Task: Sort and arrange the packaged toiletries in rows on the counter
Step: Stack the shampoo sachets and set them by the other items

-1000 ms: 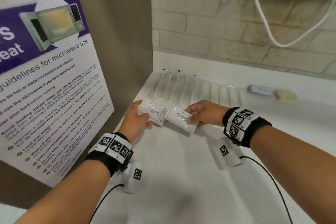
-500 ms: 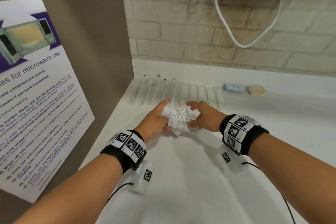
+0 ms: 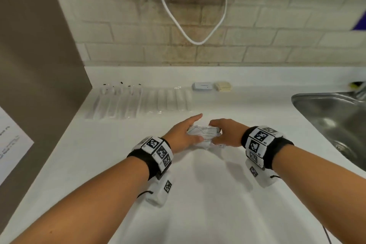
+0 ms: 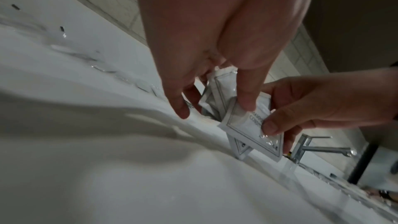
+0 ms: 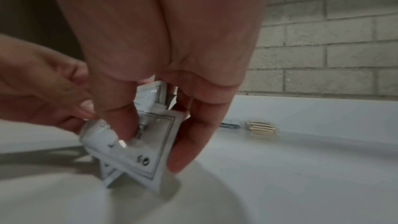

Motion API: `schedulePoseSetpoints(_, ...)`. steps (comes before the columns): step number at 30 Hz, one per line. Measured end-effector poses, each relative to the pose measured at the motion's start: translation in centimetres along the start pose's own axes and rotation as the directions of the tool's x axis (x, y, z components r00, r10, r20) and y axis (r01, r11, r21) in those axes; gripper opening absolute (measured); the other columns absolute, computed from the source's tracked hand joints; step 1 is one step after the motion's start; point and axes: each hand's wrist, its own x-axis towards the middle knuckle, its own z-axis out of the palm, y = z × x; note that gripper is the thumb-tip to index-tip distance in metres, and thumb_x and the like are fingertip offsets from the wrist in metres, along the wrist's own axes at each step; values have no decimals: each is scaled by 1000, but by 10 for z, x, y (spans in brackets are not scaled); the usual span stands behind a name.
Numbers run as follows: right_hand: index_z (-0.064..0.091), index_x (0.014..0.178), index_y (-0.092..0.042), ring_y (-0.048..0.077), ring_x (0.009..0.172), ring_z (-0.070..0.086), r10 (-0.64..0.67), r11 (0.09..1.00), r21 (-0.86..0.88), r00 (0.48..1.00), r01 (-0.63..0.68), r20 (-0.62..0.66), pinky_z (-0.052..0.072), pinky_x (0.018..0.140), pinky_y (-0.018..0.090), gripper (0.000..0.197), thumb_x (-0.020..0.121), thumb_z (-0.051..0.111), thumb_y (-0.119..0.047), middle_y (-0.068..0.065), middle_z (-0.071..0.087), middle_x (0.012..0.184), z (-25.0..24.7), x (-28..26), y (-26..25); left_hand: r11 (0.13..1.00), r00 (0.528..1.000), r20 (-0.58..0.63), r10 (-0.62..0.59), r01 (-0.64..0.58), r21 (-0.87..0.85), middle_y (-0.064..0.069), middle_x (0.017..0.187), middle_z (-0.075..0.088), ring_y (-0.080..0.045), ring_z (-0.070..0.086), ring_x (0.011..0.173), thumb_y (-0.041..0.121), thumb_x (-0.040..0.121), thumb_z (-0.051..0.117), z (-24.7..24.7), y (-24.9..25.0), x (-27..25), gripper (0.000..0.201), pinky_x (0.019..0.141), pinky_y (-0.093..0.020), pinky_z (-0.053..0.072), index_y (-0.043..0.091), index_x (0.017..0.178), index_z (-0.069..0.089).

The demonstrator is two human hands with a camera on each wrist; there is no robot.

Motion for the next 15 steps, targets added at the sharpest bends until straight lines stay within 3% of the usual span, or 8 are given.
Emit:
schedulePoseSetpoints(3,52,112,-16,23,83,57,-38,994,-100,999,34,-34,43,68,28,25,88,59,-21,3,59,94,5,-2,-4,979,1000,-5,18,-17,202,-5,135,51,-18,51,123,16,90,63,1,2,0,65,105,-26,39,29,146,33)
schedulePoseSetpoints(6,52,117,-10,26,92,58,-109,984,-145,992,99,-65,43,76,30,28,91,53,-21,10,58,107,12,0,-9,921,1000,-19,3,5,390,-8,133,43,-22,50,121,12,93,56,-1,-1,-5,63,101,-28,40,26,147,28)
schedulePoseSetpoints(11,52,119,-6,30,102,56,-153,971,-187,988,149,-5,43,84,34,30,97,46,-26,13,53,113,27,11,-21,882,996,-14,-91,87,462,-11,133,34,-28,52,115,4,93,44,-5,-10,-14,67,102,-36,43,27,149,15)
schedulePoseSetpoints(13,49,121,-5,30,106,54,-149,971,-186,989,151,24,45,88,39,32,98,43,-27,14,52,116,32,15,-20,884,989,-24,-145,140,446,-12,133,40,-28,50,116,6,94,43,-6,-14,-10,61,104,-38,40,25,147,19)
schedulePoseSetpoints(15,46,122,-4,30,104,53,-149,976,-152,988,153,36,45,90,42,33,98,42,-26,15,49,117,36,17,-18,890,978,-44,-205,204,407,-10,125,48,-26,48,109,10,93,43,-6,-17,-7,51,97,-35,40,24,140,27)
